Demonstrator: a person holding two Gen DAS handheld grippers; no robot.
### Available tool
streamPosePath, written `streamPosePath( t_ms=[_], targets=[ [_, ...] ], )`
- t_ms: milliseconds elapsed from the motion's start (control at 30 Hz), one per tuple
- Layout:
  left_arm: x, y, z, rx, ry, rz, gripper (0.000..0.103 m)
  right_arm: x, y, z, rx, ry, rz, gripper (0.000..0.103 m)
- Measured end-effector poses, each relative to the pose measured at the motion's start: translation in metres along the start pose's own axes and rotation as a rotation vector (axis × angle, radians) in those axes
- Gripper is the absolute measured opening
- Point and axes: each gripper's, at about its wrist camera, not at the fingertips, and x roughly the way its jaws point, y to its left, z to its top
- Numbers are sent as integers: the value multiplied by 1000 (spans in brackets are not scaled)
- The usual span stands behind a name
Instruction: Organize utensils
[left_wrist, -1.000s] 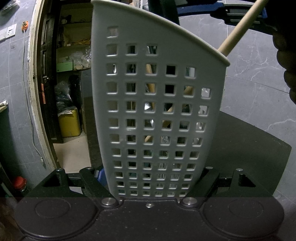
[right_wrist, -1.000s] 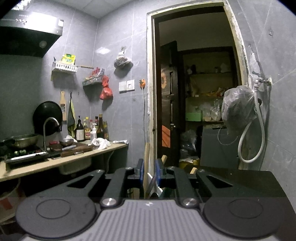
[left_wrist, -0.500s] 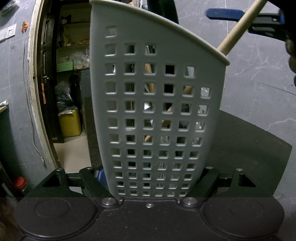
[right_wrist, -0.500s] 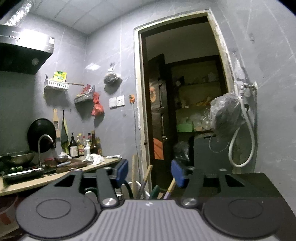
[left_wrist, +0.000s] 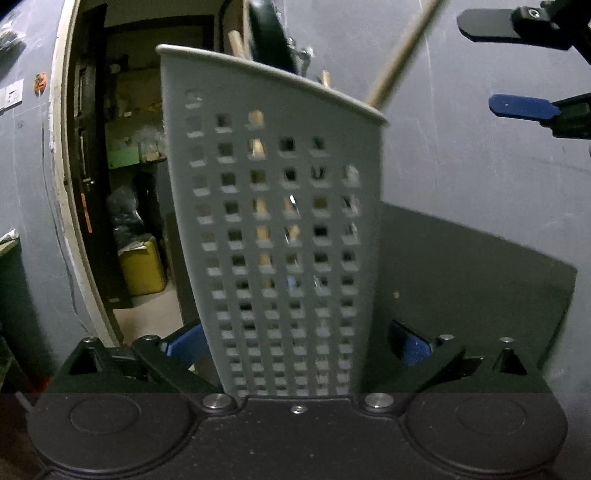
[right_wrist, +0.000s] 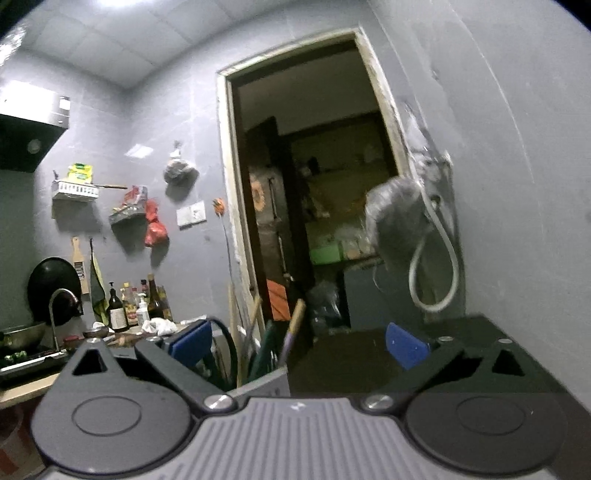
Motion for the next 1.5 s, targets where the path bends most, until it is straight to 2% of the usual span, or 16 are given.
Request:
streamPosePath(
  t_ms=[167,333,467,600,800,933,1133,1500],
  targets=[
    [-26,-3,-5,38,-2,11,102,-19,-5,-13,17,49,-34,103],
    [-62,5,-7,36,-26,8,102,-33,0,-24,3,148,-79,103],
    [-89,18,-8,1,-8,22,102,-46,13,-36,-28,227,-107,103],
    [-112,30,-3,-62,44,86,102,-58,35,-45,-61,285,-128,103],
    [-149,38,3,-99,18,177,102,-77,73,-52,-140,301,-94,103],
    [-161,32,3,-90,0,200,102,-85,85,-50,-147,291,-105,103],
    [-165,30,0,-99,4,209,102,-82,77,-47,-116,306,-157,103],
    [-167,26,-2,-91,9,207,102,-83,64,-50,-80,327,-169,103]
  ],
)
